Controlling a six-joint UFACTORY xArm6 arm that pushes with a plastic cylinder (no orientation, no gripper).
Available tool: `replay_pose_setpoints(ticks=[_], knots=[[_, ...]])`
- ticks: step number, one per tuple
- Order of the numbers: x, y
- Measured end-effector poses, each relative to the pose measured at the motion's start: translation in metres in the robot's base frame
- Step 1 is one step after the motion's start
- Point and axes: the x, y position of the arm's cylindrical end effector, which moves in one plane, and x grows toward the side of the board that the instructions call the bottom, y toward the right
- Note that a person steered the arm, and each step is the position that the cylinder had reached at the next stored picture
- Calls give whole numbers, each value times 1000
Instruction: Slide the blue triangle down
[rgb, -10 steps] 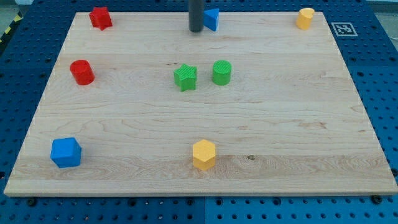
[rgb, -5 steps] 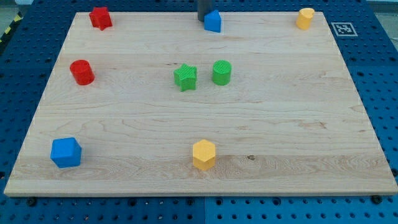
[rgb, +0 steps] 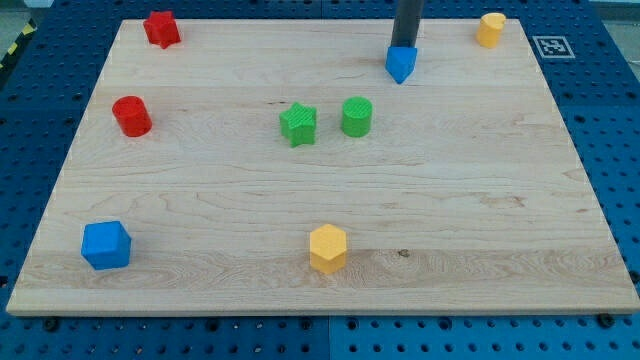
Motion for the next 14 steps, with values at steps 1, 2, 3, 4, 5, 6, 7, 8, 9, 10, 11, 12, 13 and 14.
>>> replay_pose_setpoints(ticks=[1,2,3,4,5,6,7,8,9,10,11,12,13,14], knots=[[10,1],[23,-3],[43,-8],[67,-18],[85,-33],[90,-39],[90,-63],[90,-79],[92,-71],[102,-69],[108,-69],[103,-69],[84,-69],[84,-65]])
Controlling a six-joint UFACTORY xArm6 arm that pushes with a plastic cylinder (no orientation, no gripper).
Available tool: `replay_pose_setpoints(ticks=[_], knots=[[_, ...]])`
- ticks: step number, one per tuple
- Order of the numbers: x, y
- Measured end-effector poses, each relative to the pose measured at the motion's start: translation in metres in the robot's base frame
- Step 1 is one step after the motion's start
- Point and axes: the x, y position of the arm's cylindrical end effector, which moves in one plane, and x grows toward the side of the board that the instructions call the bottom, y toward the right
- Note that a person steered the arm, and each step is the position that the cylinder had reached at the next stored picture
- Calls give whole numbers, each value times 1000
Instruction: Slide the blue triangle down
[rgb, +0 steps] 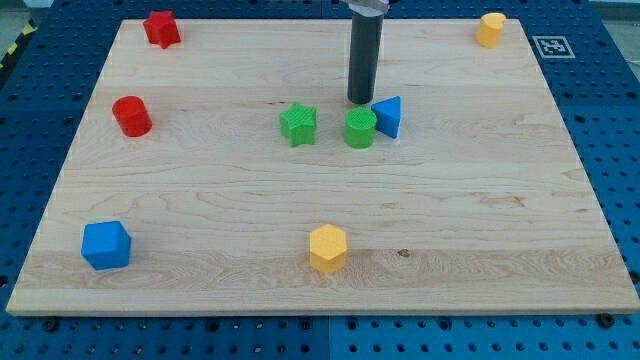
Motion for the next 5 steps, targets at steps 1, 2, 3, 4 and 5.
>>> replay_pose_setpoints(ticks=[1,2,3,4,5], knots=[[13,13],[23,27],[25,35],[10,35],[-20,22]])
